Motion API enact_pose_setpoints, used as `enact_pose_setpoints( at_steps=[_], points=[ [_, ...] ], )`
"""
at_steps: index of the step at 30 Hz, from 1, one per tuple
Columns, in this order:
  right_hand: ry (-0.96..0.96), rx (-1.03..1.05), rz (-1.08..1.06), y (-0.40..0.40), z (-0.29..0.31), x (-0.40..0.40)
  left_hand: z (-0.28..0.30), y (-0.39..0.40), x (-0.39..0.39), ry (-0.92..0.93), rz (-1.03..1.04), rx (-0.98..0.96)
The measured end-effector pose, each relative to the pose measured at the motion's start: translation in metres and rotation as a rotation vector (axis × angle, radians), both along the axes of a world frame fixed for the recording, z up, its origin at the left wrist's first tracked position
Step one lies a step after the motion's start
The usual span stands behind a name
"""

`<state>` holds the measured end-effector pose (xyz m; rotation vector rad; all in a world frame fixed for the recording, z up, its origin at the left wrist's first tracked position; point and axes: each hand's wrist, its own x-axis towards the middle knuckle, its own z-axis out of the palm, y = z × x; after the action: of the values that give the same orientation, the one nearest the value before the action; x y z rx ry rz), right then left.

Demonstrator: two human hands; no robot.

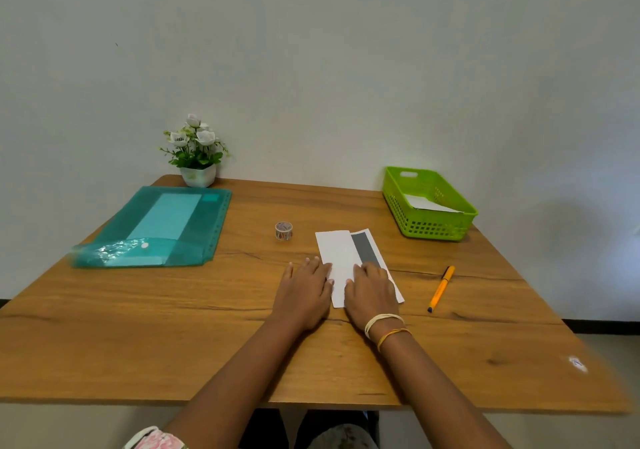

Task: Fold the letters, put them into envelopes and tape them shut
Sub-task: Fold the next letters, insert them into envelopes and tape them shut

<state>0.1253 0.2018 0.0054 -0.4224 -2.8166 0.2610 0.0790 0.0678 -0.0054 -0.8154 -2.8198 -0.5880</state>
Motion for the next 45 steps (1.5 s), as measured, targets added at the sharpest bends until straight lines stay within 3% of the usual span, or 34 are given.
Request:
enact_pose_setpoints(
  at_steps=[5,9,13,16,19,23,26,31,34,38,43,45],
  points=[
    [0.042,-0.033,0.03,-0.006,-0.005,0.003,0.005,-0.002,-0.003,-0.156,-0.042,0.182],
    [0.05,-0.128,0.024,-0.008,0.0,0.003,0.019,-0.005,0.001,-0.413,-0.108,0.65],
    [0.088,-0.428,0.053,-0.008,0.017,0.002,0.037,-0.002,0.007,-0.648,-0.191,1.11],
    [0.07,-0.687,0.116,-0.008,0.033,0.0,0.041,0.003,0.007,-0.703,-0.219,1.195],
    [-0.031,-0.787,0.089,-0.008,0.045,-0.003,0.039,0.007,0.008,-0.66,-0.237,1.096],
    [-0.052,-0.865,-0.024,0.004,0.053,-0.008,0.03,0.001,0.001,-0.367,-0.192,0.684],
    [-0.053,-0.904,-0.055,0.02,0.056,-0.009,0.023,-0.007,-0.001,-0.26,-0.158,0.453],
    [-0.271,-0.954,-0.149,0.039,0.054,-0.009,0.016,-0.014,-0.001,-0.045,-0.149,0.17],
    [-0.417,-0.762,-0.111,0.047,0.06,-0.014,0.014,-0.014,-0.003,0.034,-0.132,0.086],
    [-0.517,-0.337,0.041,0.052,0.066,-0.024,0.011,-0.013,-0.007,0.062,-0.135,0.021],
    [-0.298,0.059,0.014,0.036,0.048,-0.028,0.005,-0.01,-0.013,-0.055,-0.116,-0.101],
    [-0.135,0.082,0.094,0.021,0.032,-0.024,0.003,-0.008,-0.013,-0.06,-0.105,-0.138]
  ],
)
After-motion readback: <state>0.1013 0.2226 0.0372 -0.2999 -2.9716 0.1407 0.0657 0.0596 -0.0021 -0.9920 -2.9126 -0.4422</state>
